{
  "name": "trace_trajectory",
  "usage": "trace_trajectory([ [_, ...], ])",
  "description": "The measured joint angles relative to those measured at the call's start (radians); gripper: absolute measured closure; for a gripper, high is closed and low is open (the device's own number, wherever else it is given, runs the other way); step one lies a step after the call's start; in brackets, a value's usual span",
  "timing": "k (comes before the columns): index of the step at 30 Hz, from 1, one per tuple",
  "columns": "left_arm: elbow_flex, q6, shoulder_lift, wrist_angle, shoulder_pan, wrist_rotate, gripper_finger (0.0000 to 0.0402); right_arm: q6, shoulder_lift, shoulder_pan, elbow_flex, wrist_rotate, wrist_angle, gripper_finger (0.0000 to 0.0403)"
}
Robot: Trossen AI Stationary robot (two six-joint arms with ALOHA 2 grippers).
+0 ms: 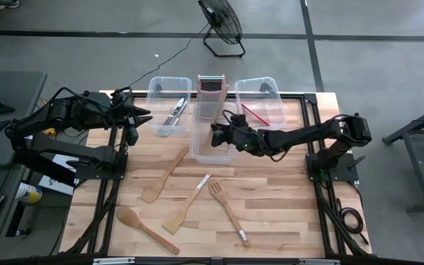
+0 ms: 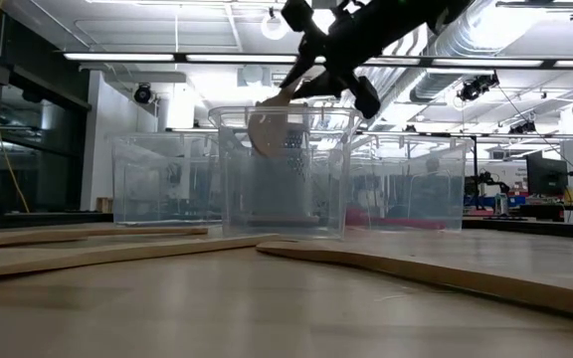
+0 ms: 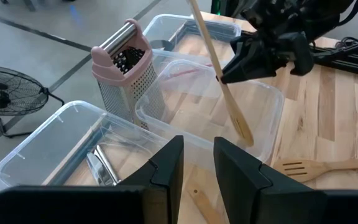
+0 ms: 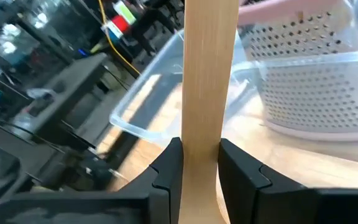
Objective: Pick & Place Kitchen Items
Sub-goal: Put the brown serving spoon into the middle transparent bin
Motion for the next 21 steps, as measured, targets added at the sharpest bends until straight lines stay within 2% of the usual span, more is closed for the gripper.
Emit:
trace_trajectory([
  [17,0.000,0.019,0.000,0.000,0.000,-0.002,0.0313,-0.026,0.000,-0.009,0.000,-0.079,-0.035,0.0315],
  [21,0.000,0.019,0.000,-0.003,0.000,-0.002,0.0313,-0.023,0.000,-0.009,0.000,-0.081,-0.040,0.0300],
])
